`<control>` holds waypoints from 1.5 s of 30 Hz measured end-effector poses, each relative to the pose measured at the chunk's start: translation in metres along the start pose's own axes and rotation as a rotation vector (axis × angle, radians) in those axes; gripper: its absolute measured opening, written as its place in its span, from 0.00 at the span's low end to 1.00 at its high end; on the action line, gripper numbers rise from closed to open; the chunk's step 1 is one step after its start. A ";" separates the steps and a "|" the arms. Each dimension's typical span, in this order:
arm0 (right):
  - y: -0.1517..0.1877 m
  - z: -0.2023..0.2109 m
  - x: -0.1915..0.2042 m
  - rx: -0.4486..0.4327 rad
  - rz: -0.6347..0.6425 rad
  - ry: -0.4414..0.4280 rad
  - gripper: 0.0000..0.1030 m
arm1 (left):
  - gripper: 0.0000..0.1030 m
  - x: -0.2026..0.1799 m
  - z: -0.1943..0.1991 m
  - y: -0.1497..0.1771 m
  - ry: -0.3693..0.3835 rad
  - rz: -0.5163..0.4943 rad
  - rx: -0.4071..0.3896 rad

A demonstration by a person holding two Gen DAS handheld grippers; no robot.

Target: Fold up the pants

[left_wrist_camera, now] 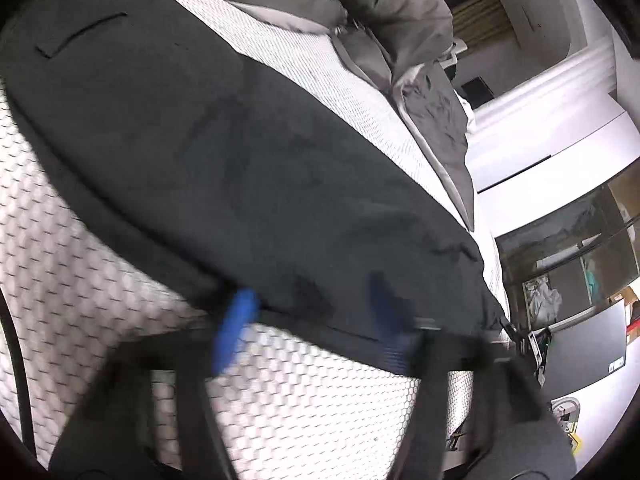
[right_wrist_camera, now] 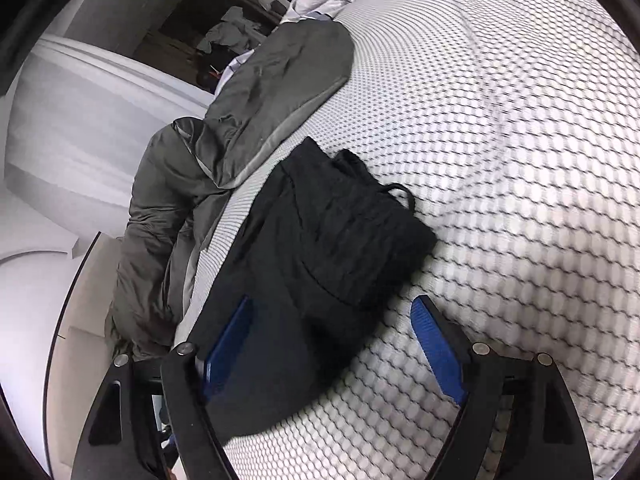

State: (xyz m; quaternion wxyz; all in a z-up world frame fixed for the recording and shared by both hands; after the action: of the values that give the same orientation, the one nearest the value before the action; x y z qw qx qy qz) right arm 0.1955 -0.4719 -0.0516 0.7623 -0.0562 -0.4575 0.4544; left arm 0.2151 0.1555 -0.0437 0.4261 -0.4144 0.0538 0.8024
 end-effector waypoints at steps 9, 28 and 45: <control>0.004 0.032 0.025 -0.070 0.130 0.008 0.04 | 0.08 -0.014 -0.033 0.009 -0.087 -0.025 -0.028; -0.013 0.037 -0.038 -0.011 -0.067 0.042 0.46 | 0.59 -0.092 -0.034 0.050 -0.059 -0.250 0.006; -0.011 0.108 0.012 -0.217 0.261 0.250 0.64 | 0.59 -0.085 0.010 0.063 -0.116 -0.331 -0.009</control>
State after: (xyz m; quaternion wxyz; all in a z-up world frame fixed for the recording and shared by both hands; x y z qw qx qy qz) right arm 0.1235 -0.5051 0.0239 0.7372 -0.2526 -0.3943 0.4871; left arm 0.1876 0.0656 0.0064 0.5527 -0.3725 -0.0435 0.7442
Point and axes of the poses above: each gripper's, at about its wrist camera, not at the fingertips, and z roughly against the way its jaws point, x to its left, y to its underside, the point moved 2 cm from there along -z, roughly the way its jaws point, and after that the axes turned 6 degrees about z, right-handed, at the moved point
